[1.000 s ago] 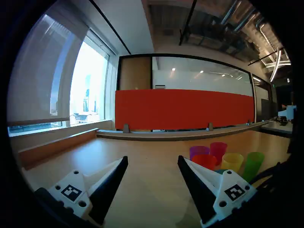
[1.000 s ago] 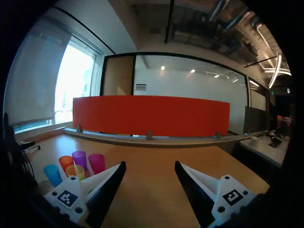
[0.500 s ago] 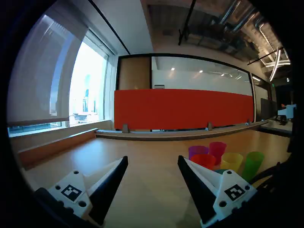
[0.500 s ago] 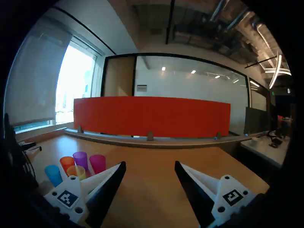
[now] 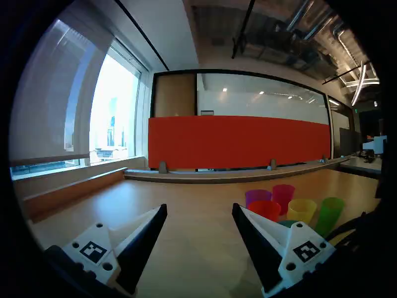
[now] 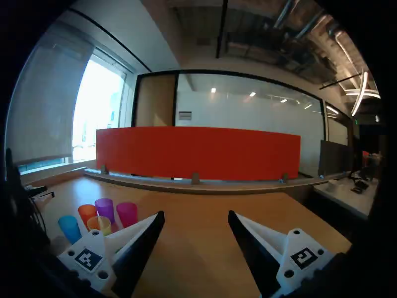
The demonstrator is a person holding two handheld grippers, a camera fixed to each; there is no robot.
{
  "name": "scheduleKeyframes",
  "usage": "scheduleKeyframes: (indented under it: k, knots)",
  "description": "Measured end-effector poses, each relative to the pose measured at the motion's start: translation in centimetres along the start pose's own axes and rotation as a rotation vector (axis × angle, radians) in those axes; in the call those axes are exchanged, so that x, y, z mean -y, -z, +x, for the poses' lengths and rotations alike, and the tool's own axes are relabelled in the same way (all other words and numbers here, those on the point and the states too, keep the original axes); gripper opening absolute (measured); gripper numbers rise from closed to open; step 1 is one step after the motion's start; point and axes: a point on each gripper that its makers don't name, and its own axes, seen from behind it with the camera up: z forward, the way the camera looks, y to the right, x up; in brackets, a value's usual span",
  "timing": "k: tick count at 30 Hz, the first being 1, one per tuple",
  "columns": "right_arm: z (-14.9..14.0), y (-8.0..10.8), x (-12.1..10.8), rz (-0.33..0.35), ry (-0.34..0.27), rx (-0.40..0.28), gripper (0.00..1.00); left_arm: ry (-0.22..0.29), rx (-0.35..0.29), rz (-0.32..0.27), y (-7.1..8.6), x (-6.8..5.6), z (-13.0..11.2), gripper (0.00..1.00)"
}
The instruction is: Pour water
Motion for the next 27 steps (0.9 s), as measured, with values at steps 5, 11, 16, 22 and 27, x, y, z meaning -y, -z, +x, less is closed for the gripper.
scheduleKeyframes:
  k: [5,11,16,22,27]
  knots:
    - [0.2,0.3,0.0,0.002,0.007,-0.019,0.99,-0.001,0.000,0.000,0.0,0.0,0.0,0.98]
    - [0.2,0.5,0.0,0.002,0.010,-0.051,0.99,0.000,0.000,0.000,0.0,0.0,0.0,0.97]
    - [-0.7,0.0,-0.3,0.000,-0.011,-0.079,0.99,-0.001,0.000,0.000,-0.1,-0.1,0.0,0.97]
    - [-2.1,-0.9,-0.7,-0.003,-0.049,-0.110,0.99,-0.001,0.000,0.000,-0.1,0.0,0.0,0.98]
    - [-2.9,-1.3,-0.9,-0.007,-0.061,-0.120,0.99,-0.001,0.000,0.000,0.0,-0.1,0.0,0.97]
